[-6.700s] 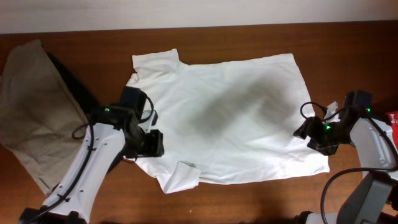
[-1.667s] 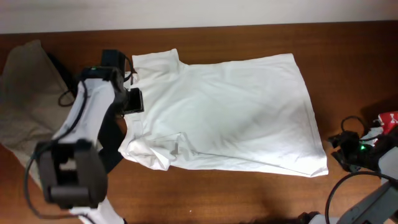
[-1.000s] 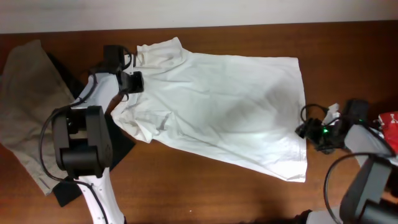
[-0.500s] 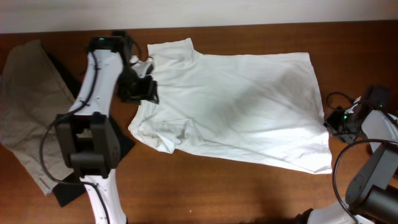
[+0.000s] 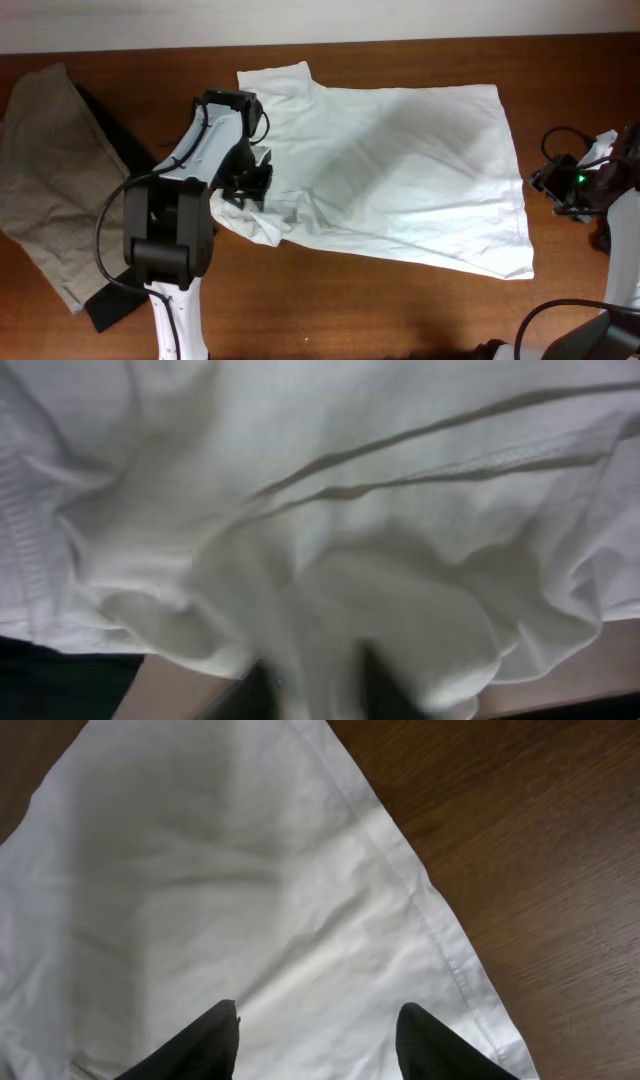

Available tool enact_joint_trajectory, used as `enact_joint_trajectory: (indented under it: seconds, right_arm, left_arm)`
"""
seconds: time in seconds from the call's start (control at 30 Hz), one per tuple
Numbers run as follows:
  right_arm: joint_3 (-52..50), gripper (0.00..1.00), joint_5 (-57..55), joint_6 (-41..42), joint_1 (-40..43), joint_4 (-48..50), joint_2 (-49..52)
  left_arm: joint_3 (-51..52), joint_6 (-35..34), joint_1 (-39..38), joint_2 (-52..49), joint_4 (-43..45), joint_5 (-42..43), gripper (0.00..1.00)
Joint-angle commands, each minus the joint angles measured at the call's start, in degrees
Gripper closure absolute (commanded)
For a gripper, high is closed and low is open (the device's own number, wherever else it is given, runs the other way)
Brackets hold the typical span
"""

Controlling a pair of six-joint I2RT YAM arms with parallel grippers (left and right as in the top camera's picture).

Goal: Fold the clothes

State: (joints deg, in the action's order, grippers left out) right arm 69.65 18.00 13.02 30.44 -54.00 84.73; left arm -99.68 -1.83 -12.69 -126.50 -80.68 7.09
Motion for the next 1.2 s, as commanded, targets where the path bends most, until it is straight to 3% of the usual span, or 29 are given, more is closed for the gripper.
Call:
enact_joint_trajectory:
  seconds: [0.0,0.07,0.13,0.2,0.37,0.4,0.43,0.47,0.53,0.67,0.87,0.97,1.03,1.13,1.17]
  right_arm:
    - [0.8,0.45,0.7,-0.8,0.0,0.0,-0.8]
    - [0.8,0.45,0.7,-0.7,0.0,0.0,-0.8]
    - [0.8,0.45,0.7,-0.7,0.0,0.4,-0.8]
    - [0.8,0.44,0.7,-0.5,0.0,0.7,-0.8]
    - [0.8,0.44,0.7,-0.5,0.0,0.7,-0.8]
    - [0.8,0.44,0.7,-0.5,0.0,0.6,-0.8]
    - [0.8,0.44,0.7,-0.6,0.0,0.6,-0.8]
    - [0.8,0.43,0.7,-0.5,0.0,0.4,-0.8]
    - [0.8,0.43,0.6,-0.6,0.0,0.2,-0.8]
    - [0.8,0.42,0.6,-0.6,0.0,0.2,-0.8]
    - [0.8,0.39,0.4,-0.6,0.0,0.2,-0.8]
    - [0.8,0.39,0.4,-0.6,0.0,0.2,-0.8]
    - [0.8,0.39,0.4,-0.6,0.0,0.2,-0.8]
    - [0.8,0.39,0.4,-0.6,0.0,0.2,-0.8]
    - [0.8,0.39,0.4,-0.6,0.0,0.1,-0.8]
  left_arm:
    - [-1.2,3.3,0.2,-0.2,0.2,10.4,1.00]
    - [-7.9,11.1,0.1,0.7,-2.1,17.5,1.00]
    - [-16.7,22.7,-1.5,2.3,-0.6,14.7,1.00]
    - [-17.6,27.1,-2.8,2.1,5.0,9.6,1.00]
    - [-17.6,32.3,-4.1,0.4,13.4,9.5,0.97]
    - [-17.6,32.3,-4.0,0.4,14.1,9.6,0.91]
    - [-17.6,32.3,-4.0,0.4,13.9,9.6,0.71]
    - [-17.6,32.3,-4.0,0.5,11.6,9.6,0.43]
    - [-17.8,31.4,-4.0,0.7,1.6,9.6,0.39]
    - [-16.9,28.9,-5.6,0.7,-9.2,7.2,0.45]
    - [-0.5,14.2,-15.7,0.7,5.4,-25.2,0.54]
    - [0.5,6.4,-16.0,0.7,9.1,-38.0,0.73]
    - [1.3,6.4,-15.9,0.7,12.2,-37.3,0.73]
    - [1.9,6.6,-15.9,0.7,12.0,-37.2,0.98]
    - [1.9,6.4,-15.7,0.9,10.8,-39.9,0.99]
